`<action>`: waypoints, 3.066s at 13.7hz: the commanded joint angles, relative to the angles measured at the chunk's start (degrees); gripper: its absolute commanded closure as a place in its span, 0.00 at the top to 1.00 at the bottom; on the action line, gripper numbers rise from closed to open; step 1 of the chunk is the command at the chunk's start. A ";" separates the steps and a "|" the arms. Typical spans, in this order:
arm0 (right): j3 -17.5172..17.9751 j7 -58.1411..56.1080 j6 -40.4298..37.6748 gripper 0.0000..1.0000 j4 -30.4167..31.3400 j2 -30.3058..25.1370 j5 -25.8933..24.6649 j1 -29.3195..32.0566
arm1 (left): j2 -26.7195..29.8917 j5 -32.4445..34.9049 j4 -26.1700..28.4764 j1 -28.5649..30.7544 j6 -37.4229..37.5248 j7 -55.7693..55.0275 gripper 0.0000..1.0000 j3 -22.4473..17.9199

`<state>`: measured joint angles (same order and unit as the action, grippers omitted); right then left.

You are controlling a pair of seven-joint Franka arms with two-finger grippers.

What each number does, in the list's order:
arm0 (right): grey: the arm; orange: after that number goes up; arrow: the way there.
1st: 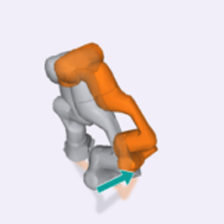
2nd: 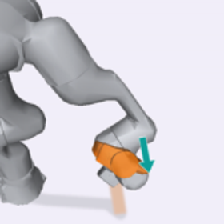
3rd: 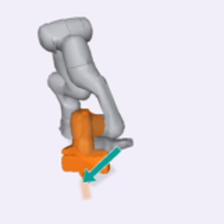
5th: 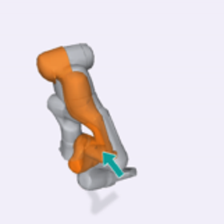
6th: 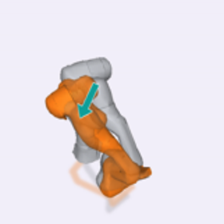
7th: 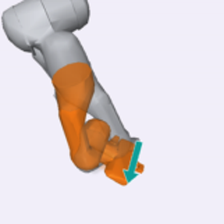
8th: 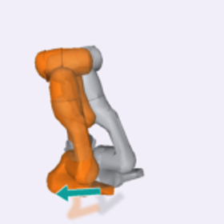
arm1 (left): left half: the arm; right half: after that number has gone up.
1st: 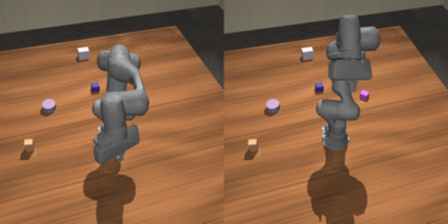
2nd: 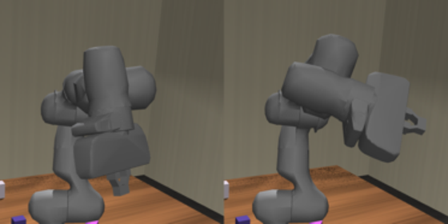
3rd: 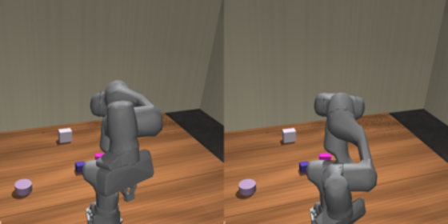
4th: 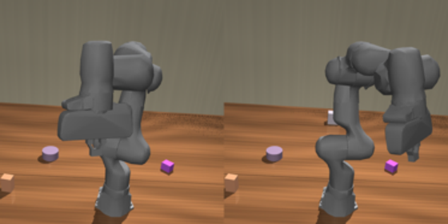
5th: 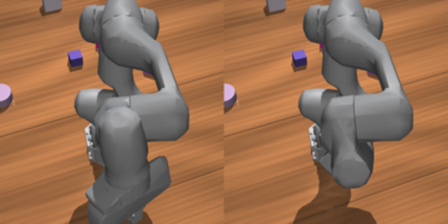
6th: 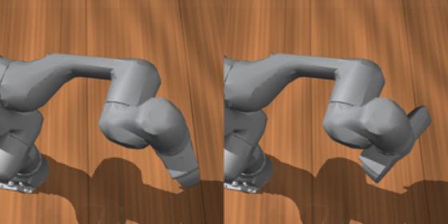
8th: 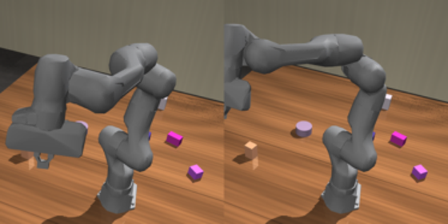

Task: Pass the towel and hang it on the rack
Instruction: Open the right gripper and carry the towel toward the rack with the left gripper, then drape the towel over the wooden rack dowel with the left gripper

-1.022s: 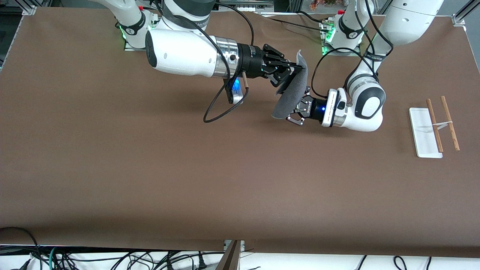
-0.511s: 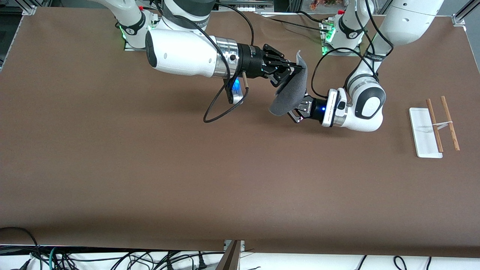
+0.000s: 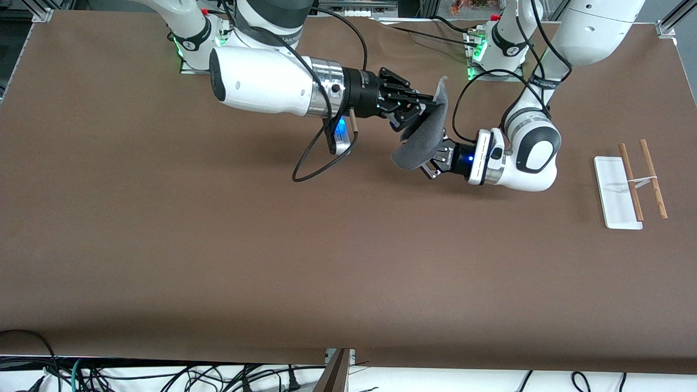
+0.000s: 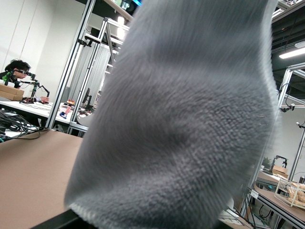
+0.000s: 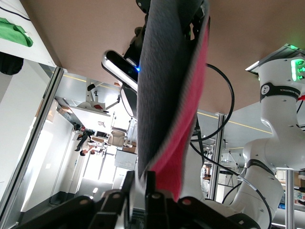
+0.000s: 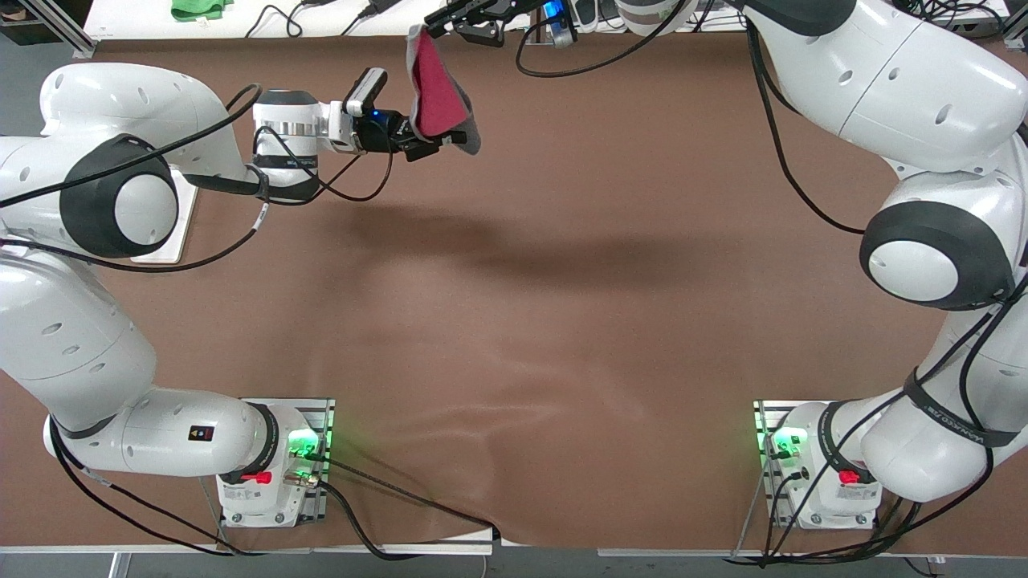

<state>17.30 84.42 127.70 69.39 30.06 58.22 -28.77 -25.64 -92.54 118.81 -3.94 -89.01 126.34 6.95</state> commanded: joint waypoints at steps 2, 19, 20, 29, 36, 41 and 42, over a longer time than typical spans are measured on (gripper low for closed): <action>0.19 -3.10 -2.27 1.00 -1.80 0.96 0.40 3.53 | 0.42 -0.89 0.10 0.16 -0.64 2.51 0.00 0.08; -3.50 -37.88 -33.48 1.00 4.06 -11.84 -29.89 22.97 | -1.95 58.41 -22.54 3.58 -9.03 -39.74 0.00 -2.99; -4.20 -42.53 -34.44 1.00 6.09 -14.39 -34.18 22.97 | -1.96 62.18 -25.79 4.37 -4.90 -42.03 0.00 -3.17; -14.57 -76.15 -38.05 1.00 15.69 -25.14 -53.02 22.97 | -2.04 82.42 -39.53 15.88 14.37 -45.04 0.00 -8.08; -16.77 -79.93 -36.32 1.00 19.27 -24.70 -58.48 22.53 | -2.13 98.23 -39.80 24.85 13.79 -41.35 0.00 -10.73; -16.77 -79.67 -35.07 1.00 20.88 -24.79 -58.48 22.53 | -6.07 100.54 -39.80 32.23 0.95 -41.00 0.00 -11.87; -16.77 -79.58 -35.15 1.00 20.88 -24.70 -58.48 22.53 | -7.13 100.45 -39.80 33.46 -0.97 -40.82 0.00 -11.79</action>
<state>0.85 5.64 91.84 88.69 6.63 0.56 -5.89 -29.84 6.80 80.82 27.29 -87.83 84.05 -5.27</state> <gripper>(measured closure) 0.000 0.982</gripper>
